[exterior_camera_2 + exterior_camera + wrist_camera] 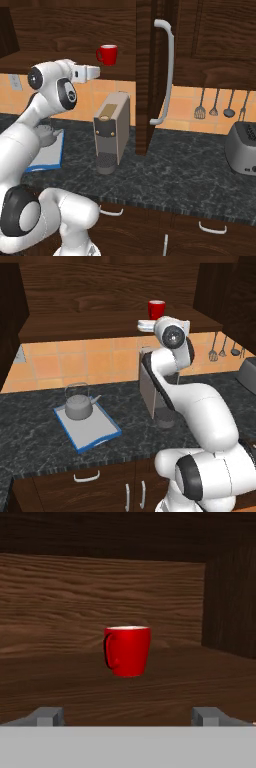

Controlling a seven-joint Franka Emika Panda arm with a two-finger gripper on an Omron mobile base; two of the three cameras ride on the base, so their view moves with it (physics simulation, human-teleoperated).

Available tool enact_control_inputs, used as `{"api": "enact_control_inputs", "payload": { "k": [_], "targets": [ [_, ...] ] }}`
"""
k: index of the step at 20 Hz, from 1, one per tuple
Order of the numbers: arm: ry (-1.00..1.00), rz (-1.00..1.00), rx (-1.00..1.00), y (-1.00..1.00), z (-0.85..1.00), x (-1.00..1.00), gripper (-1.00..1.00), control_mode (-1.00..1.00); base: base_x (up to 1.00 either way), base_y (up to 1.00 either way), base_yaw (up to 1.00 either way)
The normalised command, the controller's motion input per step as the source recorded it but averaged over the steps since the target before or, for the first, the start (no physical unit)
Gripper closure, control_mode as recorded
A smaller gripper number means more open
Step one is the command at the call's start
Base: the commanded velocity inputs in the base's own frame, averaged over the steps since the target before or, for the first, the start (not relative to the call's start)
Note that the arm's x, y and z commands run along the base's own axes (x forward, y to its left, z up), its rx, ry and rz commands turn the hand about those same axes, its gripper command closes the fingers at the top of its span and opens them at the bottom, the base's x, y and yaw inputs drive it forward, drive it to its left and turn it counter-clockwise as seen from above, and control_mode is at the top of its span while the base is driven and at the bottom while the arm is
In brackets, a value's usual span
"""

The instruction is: Pick the kettle from the counter and place it on the tray. Then pick the mug from the cabinet and place it on the tray. Then close the cabinet doors.

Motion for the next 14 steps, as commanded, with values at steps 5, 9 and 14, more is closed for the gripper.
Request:
{"api": "enact_control_inputs", "payload": {
  "k": [5, 9, 14],
  "targets": [
    [0.00, -0.21, -0.01, 0.26, 0.16, 0.11, -1.00, -1.00, 0.00, 0.00, 0.00],
    [0.00, -0.19, 0.00, 0.24, 0.00, 0.22, -1.00, -1.00, 0.00, 0.00, 0.00],
    [0.00, -0.06, 0.00, 0.14, 0.03, 0.29, -1.00, -1.00, 0.00, 0.00, 0.00]
  ]
}}
